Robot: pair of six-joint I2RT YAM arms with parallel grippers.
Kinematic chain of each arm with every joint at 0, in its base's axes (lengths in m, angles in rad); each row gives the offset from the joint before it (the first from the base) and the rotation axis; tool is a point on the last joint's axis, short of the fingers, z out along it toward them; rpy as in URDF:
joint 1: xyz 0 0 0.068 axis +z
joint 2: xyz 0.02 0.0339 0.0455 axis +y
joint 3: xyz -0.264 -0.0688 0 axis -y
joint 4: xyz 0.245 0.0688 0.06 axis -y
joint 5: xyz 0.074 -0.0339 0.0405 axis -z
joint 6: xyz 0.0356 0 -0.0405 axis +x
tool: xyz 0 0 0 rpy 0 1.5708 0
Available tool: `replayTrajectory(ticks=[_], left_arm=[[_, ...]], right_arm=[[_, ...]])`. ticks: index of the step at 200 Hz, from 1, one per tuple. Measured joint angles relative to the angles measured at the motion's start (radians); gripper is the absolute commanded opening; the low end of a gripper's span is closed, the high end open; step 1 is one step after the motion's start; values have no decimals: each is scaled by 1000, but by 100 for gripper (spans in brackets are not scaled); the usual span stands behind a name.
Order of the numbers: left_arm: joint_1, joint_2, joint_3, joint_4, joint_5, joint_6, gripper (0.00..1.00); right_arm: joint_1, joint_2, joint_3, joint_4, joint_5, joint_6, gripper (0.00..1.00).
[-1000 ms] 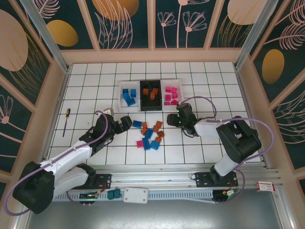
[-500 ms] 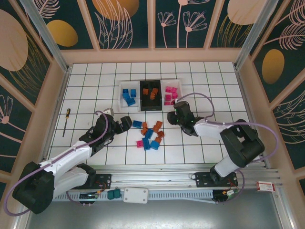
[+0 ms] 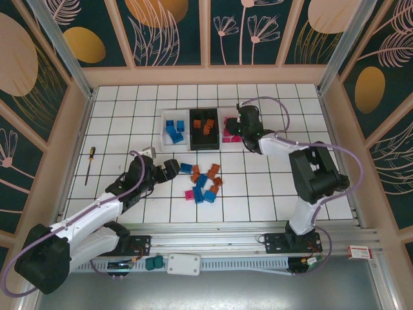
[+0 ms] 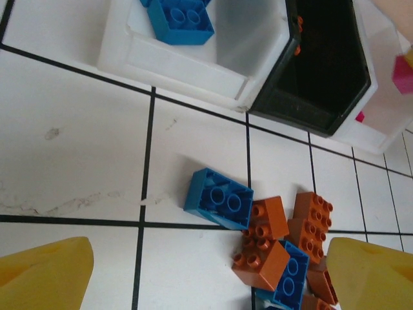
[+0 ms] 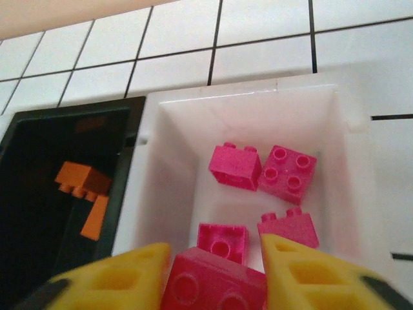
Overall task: Sort the legos into containers by color
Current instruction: Place the lego in the container, then move the lego to the bottom-center of the table.
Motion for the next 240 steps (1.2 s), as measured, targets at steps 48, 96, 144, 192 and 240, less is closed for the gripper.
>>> replayTrajectory(ticks=[48,96,144,192,240], left_arm=[[-137,26,2,-51,-32,13,80],[-283,191,79,-91,-106,33,75],[-395,252,115,-103,-152,56,71],[-437,298,126,-170,-227,33,59],[-437,338,108,-151,-243,13,54]], right_arm=[[-9,31,53,-12,-51,-11,60],[-1,-130,-84,27,-82,4,60],[1,-234,-217,51,-98,24,60],[1,-256,-264,60,-99,40,60],[1,-282,-269,64,-99,41,60]])
